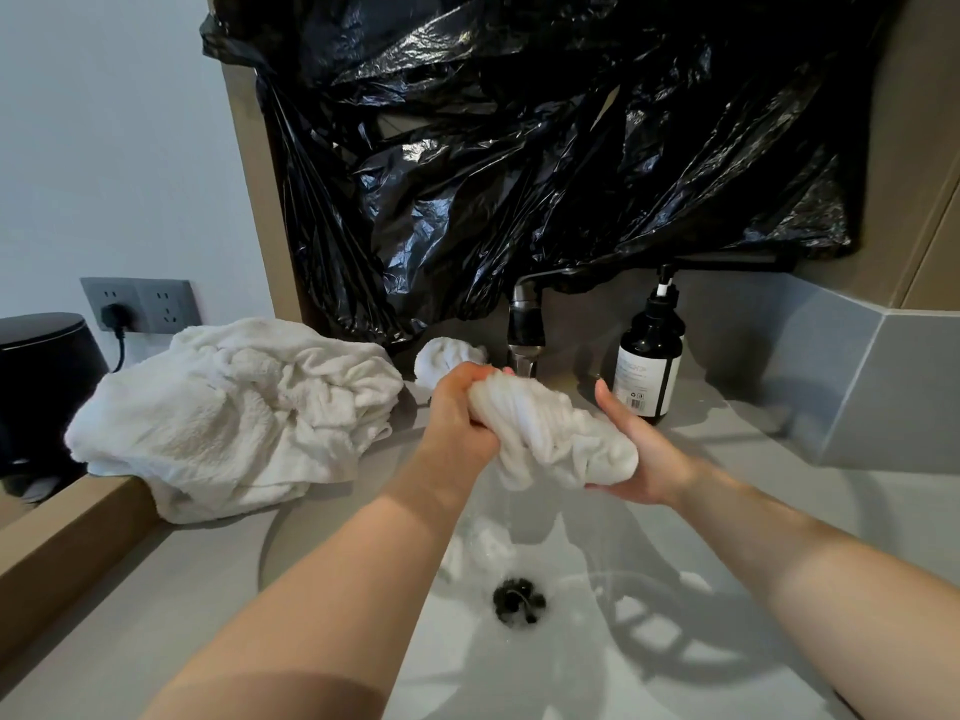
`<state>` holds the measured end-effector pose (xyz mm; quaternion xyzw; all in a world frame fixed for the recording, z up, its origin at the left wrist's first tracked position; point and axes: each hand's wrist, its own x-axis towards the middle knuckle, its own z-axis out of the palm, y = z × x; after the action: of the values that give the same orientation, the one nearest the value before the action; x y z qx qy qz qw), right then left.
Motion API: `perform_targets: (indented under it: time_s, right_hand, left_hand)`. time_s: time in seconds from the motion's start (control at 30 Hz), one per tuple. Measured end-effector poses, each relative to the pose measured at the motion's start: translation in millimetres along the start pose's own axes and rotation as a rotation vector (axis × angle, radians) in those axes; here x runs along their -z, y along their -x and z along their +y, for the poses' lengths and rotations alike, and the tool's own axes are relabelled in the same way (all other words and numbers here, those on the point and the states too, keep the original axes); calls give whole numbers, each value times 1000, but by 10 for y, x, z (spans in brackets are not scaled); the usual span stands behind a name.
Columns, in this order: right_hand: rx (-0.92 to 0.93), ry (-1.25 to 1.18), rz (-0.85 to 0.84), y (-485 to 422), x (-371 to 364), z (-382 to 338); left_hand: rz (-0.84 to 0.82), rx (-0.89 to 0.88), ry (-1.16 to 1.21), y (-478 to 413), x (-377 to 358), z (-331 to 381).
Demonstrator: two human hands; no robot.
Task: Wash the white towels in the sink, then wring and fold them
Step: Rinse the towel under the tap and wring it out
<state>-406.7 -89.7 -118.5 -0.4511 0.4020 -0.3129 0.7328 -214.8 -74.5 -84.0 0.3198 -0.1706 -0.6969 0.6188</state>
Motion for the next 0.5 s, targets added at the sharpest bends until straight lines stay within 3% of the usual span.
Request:
perform_targets:
  time_s: [0.2, 0.33, 0.5]
  right_hand:
    - [-39, -181, -338, -4, -138, 137]
    - [45, -81, -447, 27, -215, 117]
    - [14, 10, -628, -16, -210, 138]
  left_hand:
    - [-53, -20, 65, 3, 50, 45]
    - [-78, -5, -1, 8, 53, 73]
    - [-135, 17, -93, -44, 55, 53]
